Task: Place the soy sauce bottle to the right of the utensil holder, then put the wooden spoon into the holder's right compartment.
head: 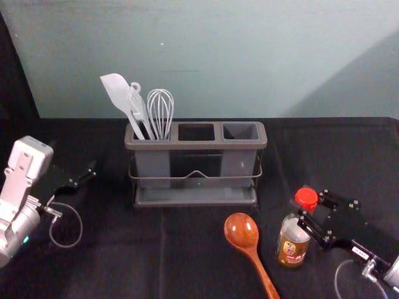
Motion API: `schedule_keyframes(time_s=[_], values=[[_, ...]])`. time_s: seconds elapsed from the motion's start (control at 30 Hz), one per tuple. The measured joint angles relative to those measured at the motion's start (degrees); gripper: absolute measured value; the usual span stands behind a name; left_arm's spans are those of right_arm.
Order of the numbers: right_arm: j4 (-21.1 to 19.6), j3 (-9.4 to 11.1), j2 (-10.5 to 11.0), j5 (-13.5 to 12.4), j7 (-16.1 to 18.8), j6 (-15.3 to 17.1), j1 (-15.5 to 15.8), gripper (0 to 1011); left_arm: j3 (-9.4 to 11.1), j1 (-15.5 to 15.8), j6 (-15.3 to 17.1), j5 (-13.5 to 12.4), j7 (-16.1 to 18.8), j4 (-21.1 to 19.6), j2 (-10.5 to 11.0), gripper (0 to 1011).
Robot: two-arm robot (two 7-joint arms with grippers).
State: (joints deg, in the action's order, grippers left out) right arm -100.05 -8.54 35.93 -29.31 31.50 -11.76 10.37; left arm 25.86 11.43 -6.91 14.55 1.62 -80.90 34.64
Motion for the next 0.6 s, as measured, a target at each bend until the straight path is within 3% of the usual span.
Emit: schedule_keyframes(time_s=[0.37,0.6], values=[[4.29,-0.30,-0.32,-1.08,0.85,1.92,-5.50,382,0.00,0.00,0.00,0.00,0.00,0.00,0.00,1011],[9.52,-2.25,-2.50,-1.26,1.25,2.02,-11.06,382,0.00,0.00,0.00,0.00,0.00,0.00,0.00,1012]])
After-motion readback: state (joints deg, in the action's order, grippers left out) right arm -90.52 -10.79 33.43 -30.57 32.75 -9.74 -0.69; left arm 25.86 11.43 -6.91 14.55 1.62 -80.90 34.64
